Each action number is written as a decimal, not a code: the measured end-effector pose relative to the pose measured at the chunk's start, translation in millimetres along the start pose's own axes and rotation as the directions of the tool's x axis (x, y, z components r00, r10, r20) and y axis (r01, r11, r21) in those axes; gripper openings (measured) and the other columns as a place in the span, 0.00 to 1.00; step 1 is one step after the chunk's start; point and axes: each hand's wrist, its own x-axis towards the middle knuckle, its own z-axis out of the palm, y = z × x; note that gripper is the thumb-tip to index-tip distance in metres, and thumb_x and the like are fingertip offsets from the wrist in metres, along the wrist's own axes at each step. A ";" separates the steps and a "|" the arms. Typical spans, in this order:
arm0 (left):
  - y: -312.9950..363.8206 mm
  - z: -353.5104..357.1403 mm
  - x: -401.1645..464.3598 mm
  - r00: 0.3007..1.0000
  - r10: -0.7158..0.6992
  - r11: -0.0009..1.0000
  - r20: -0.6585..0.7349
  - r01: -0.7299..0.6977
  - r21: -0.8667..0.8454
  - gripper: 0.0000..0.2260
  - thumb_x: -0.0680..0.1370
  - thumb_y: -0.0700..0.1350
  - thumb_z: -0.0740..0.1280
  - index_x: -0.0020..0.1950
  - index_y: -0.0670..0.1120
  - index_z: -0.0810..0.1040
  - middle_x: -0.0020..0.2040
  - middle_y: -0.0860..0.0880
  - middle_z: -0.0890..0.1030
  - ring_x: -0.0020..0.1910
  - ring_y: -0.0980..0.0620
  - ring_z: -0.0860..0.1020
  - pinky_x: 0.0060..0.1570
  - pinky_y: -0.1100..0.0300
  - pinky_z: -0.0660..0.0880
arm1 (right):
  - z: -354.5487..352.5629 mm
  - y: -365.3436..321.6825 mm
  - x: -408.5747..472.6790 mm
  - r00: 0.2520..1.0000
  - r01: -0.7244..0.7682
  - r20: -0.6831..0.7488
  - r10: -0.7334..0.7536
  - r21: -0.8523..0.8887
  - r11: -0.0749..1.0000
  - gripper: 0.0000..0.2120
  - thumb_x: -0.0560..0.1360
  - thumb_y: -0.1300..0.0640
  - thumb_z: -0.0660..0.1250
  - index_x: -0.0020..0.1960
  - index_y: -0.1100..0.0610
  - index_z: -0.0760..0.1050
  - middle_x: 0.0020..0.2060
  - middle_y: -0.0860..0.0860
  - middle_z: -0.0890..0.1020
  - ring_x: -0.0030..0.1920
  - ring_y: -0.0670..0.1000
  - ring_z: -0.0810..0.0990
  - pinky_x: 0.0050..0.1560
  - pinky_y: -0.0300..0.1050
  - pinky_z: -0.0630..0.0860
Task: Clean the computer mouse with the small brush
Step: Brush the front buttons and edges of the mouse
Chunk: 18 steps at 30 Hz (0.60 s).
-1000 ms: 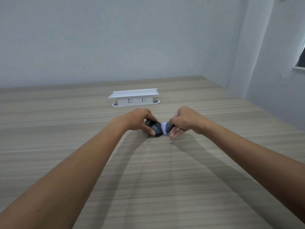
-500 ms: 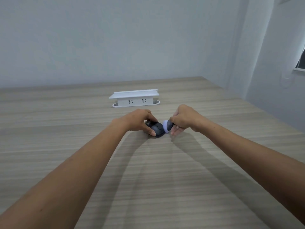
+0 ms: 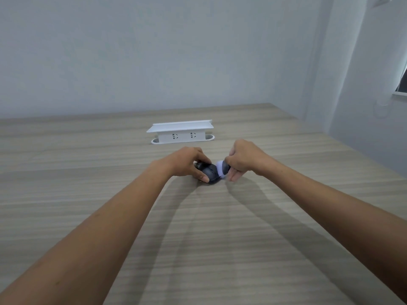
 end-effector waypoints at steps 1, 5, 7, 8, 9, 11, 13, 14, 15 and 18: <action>0.2 -0.3 0.0 1.000 -0.003 1.000 0.001 0.003 -0.002 0.27 0.69 0.52 0.81 0.67 0.50 0.81 0.59 0.51 0.78 0.59 0.53 0.76 0.57 0.61 0.70 | -0.2 0.8 -0.2 1.000 0.005 -0.004 -0.005 0.003 1.000 0.14 0.73 0.69 0.60 0.50 0.75 0.80 0.33 0.63 0.86 0.36 0.60 0.88 0.51 0.55 0.84; 1.7 -1.5 -1.1 1.000 -0.004 1.000 0.005 0.004 -0.018 0.26 0.69 0.51 0.81 0.66 0.50 0.82 0.58 0.50 0.79 0.57 0.54 0.76 0.60 0.60 0.71 | 5.0 0.7 -8.8 0.995 0.031 0.096 -0.038 0.068 0.997 0.10 0.71 0.69 0.67 0.48 0.75 0.81 0.32 0.63 0.86 0.38 0.62 0.88 0.46 0.52 0.86; 2.6 -1.4 -2.2 1.000 -0.006 1.000 0.004 0.006 -0.020 0.26 0.69 0.51 0.81 0.66 0.50 0.82 0.58 0.50 0.79 0.57 0.54 0.76 0.61 0.60 0.72 | 6.8 1.1 -11.7 0.990 0.030 0.132 -0.040 0.077 0.997 0.09 0.70 0.69 0.67 0.47 0.75 0.82 0.32 0.63 0.86 0.39 0.63 0.88 0.46 0.53 0.86; 2.9 -1.1 -2.9 1.000 -0.010 1.000 0.003 0.010 -0.016 0.26 0.69 0.51 0.81 0.66 0.50 0.82 0.58 0.50 0.79 0.57 0.54 0.76 0.62 0.59 0.72 | 6.1 2.0 -10.5 0.991 0.025 0.125 -0.035 0.076 0.997 0.09 0.71 0.69 0.67 0.46 0.74 0.82 0.32 0.63 0.86 0.40 0.63 0.88 0.47 0.53 0.86; 3.3 -0.9 -3.8 1.000 -0.015 1.000 0.003 0.015 -0.010 0.27 0.69 0.52 0.81 0.66 0.50 0.82 0.59 0.50 0.79 0.58 0.53 0.77 0.62 0.57 0.72 | 4.6 3.3 -7.4 0.994 0.017 0.108 -0.025 0.074 0.997 0.09 0.72 0.69 0.66 0.46 0.74 0.82 0.32 0.63 0.86 0.40 0.63 0.88 0.47 0.54 0.86; 3.8 -0.7 -5.0 1.000 -0.022 1.000 0.004 0.022 0.000 0.27 0.69 0.52 0.81 0.67 0.50 0.81 0.59 0.50 0.79 0.60 0.52 0.77 0.63 0.56 0.73 | 0.1 6.2 -0.6 0.998 -0.001 0.059 -0.002 0.064 0.998 0.10 0.73 0.70 0.65 0.46 0.74 0.82 0.32 0.63 0.86 0.39 0.62 0.88 0.48 0.55 0.85; 4.3 -0.7 -5.2 1.000 -0.027 1.000 0.004 0.027 -0.001 0.28 0.69 0.52 0.81 0.68 0.50 0.81 0.60 0.51 0.78 0.61 0.51 0.77 0.64 0.55 0.72 | -4.3 9.4 3.2 1.000 -0.011 0.027 0.009 0.067 0.998 0.10 0.72 0.70 0.64 0.47 0.75 0.82 0.31 0.62 0.86 0.38 0.62 0.88 0.48 0.56 0.85; 4.7 -0.9 -4.9 1.000 -0.030 1.000 0.005 0.030 -0.001 0.28 0.69 0.52 0.81 0.68 0.50 0.81 0.60 0.50 0.78 0.62 0.50 0.76 0.65 0.54 0.72 | -5.8 11.2 3.8 1.000 -0.012 0.017 0.011 0.078 0.997 0.10 0.72 0.70 0.65 0.47 0.75 0.82 0.31 0.62 0.86 0.38 0.62 0.88 0.49 0.56 0.85; 4.8 -1.4 -4.8 0.999 -0.033 0.999 0.007 0.033 0.000 0.28 0.69 0.52 0.81 0.68 0.50 0.81 0.61 0.50 0.78 0.62 0.50 0.76 0.65 0.55 0.72 | -6.6 13.6 4.6 1.000 -0.008 0.004 0.008 0.091 0.996 0.10 0.72 0.70 0.65 0.47 0.74 0.82 0.31 0.62 0.86 0.38 0.62 0.88 0.49 0.55 0.85; 5.3 -2.3 -5.0 0.999 -0.030 1.000 0.015 0.030 0.003 0.28 0.70 0.52 0.80 0.68 0.49 0.80 0.61 0.50 0.78 0.62 0.51 0.76 0.62 0.59 0.71 | -7.5 20.0 4.4 0.998 0.027 -0.056 -0.021 0.099 0.995 0.10 0.72 0.68 0.65 0.46 0.74 0.82 0.35 0.65 0.86 0.37 0.61 0.88 0.48 0.52 0.85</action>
